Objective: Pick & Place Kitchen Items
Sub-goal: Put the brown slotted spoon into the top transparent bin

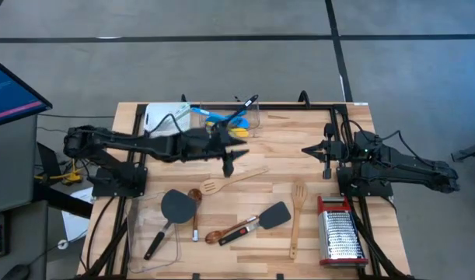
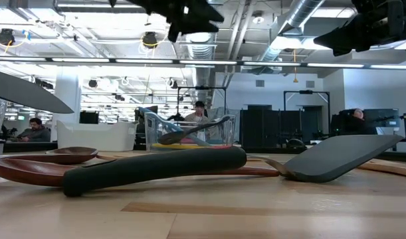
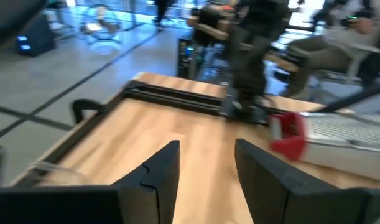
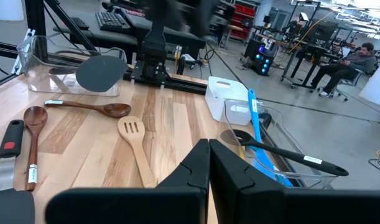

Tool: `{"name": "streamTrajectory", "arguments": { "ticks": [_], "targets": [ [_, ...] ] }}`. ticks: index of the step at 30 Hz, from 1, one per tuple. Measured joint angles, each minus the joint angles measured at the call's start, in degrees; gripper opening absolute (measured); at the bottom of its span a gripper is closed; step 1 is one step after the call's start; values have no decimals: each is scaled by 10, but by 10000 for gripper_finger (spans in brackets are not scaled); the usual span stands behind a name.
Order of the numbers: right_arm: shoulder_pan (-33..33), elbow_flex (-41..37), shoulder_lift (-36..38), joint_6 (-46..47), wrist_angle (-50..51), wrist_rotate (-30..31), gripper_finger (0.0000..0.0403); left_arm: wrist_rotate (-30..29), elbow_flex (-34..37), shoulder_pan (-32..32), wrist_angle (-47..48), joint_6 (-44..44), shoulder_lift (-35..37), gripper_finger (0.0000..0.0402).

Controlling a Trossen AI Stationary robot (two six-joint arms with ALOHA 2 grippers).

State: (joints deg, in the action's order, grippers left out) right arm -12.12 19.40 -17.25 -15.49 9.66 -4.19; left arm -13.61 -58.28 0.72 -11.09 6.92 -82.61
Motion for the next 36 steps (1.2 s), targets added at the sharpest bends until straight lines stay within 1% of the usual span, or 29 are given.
{"name": "streamTrajectory", "arguments": {
  "ticks": [11, 18, 25, 34, 36],
  "targets": [
    [0, 0, 0, 0, 0, 0, 0, 0, 0, -123, 2, 0, 0, 140],
    [0, 0, 0, 0, 0, 0, 0, 0, 0, -174, 2, 0, 0, 140],
    [0, 0, 0, 0, 0, 0, 0, 0, 0, -184, 2, -5, 0, 140],
    [0, 0, 0, 0, 0, 0, 0, 0, 0, -160, 1, -6, 0, 140],
    [0, 0, 0, 0, 0, 0, 0, 0, 10, -154, -3, -6, 0, 140]
  ]
}}
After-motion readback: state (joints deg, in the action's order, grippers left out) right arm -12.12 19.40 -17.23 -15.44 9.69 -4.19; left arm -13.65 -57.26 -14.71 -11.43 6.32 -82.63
